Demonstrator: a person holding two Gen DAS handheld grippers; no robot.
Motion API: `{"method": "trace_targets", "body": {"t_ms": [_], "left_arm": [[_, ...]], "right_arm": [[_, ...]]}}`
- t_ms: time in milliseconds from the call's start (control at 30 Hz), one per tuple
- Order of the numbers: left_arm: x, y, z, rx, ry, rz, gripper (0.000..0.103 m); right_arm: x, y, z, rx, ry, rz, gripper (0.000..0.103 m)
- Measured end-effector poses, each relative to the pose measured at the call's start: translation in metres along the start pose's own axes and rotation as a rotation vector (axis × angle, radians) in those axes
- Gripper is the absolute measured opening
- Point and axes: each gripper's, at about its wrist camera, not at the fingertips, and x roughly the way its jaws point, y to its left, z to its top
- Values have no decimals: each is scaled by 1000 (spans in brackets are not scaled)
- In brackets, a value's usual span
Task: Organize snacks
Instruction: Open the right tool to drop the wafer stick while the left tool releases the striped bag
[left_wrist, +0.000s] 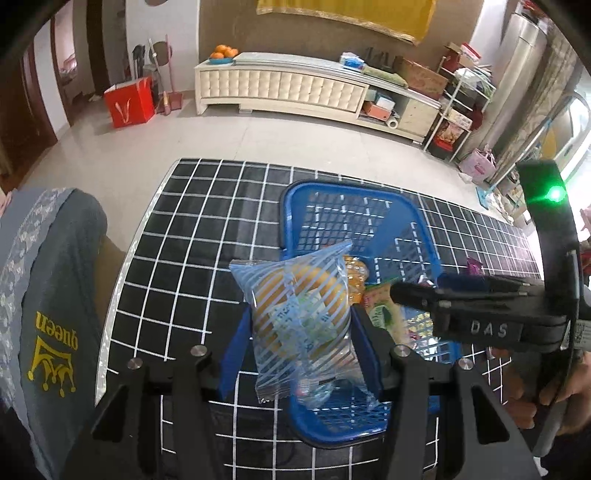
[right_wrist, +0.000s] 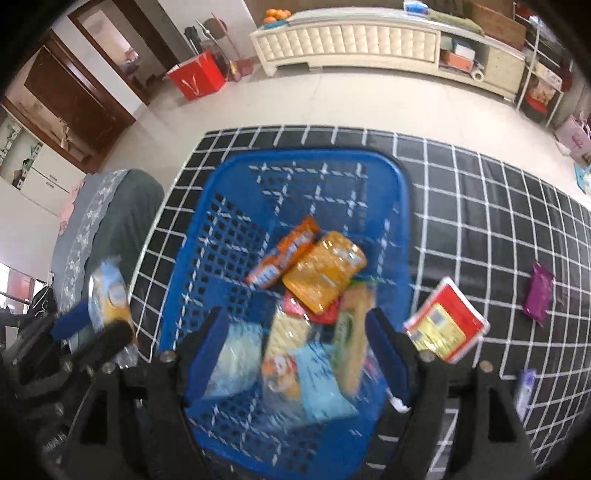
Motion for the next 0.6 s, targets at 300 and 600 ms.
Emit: {"method": "trace_targets", "body": {"t_ms": [300, 600], "left_arm": [[7, -39, 5, 55, 19, 0, 51], [47, -67, 0, 91, 91, -5, 51]], "right_arm": [[-24, -34, -22, 19, -29, -31, 82], [-19, -54, -37, -22, -12, -64, 84]]}}
